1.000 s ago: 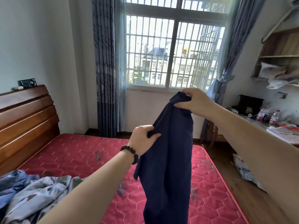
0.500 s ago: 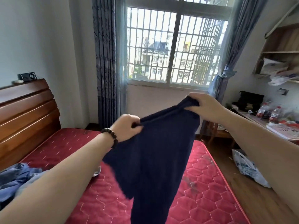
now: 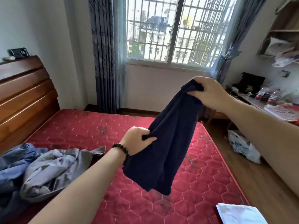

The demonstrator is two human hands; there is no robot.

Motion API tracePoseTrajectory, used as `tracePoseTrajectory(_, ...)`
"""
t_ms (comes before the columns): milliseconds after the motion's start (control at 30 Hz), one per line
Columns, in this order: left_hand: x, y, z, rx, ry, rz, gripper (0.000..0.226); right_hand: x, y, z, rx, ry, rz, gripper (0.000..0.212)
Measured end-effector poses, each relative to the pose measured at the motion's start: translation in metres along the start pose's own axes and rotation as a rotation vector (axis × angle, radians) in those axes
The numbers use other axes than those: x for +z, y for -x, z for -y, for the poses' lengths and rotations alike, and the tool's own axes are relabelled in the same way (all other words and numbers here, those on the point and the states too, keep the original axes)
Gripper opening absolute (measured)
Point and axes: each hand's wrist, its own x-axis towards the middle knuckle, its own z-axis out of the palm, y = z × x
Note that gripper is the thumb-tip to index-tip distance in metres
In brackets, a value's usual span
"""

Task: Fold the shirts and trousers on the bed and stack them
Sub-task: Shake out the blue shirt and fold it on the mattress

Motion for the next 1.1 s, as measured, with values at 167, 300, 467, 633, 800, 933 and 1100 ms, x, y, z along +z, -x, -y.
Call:
tracePoseTrajectory(167, 0.037, 0.032, -0.005, -0.108, 0.099, 0.131, 0.026, -0.009, 0.015, 0.008, 0.047, -0.007, -0.066, 0.013)
tracePoseTrajectory(300, 0.05, 0.052, -0.022, -0.154, 0.094, 0.172, 0.019, -0.03, 0.036, 0.013, 0.055, -0.031, -0.073, 0.021)
tracePoseTrajectory(467, 0.028, 0.084, -0.04, -0.186, 0.068, 0.059, 0.012, -0.07, 0.08, 0.008, 0.095, -0.096, -0.123, 0.028)
tracePoseTrajectory(633, -0.025, 0.126, -0.073, -0.232, 0.13, -0.179, 0.014, -0.09, 0.152, -0.017, 0.165, -0.092, -0.177, 0.016)
tracePoseTrajectory(800, -0.055, 0.17, -0.119, -0.238, 0.164, -0.178, 0.01, -0.085, 0.237, -0.021, 0.171, -0.205, -0.204, 0.016)
tracePoseTrajectory(933, -0.055, 0.207, -0.145, -0.257, 0.228, -0.131, 0.016, -0.095, 0.285, -0.02, 0.215, -0.397, -0.098, 0.02)
tracePoseTrajectory(1100, -0.062, 0.227, -0.161, -0.351, 0.516, -0.143, 0.009, -0.112, 0.298, -0.015, 0.266, -0.528, -0.101, 0.019)
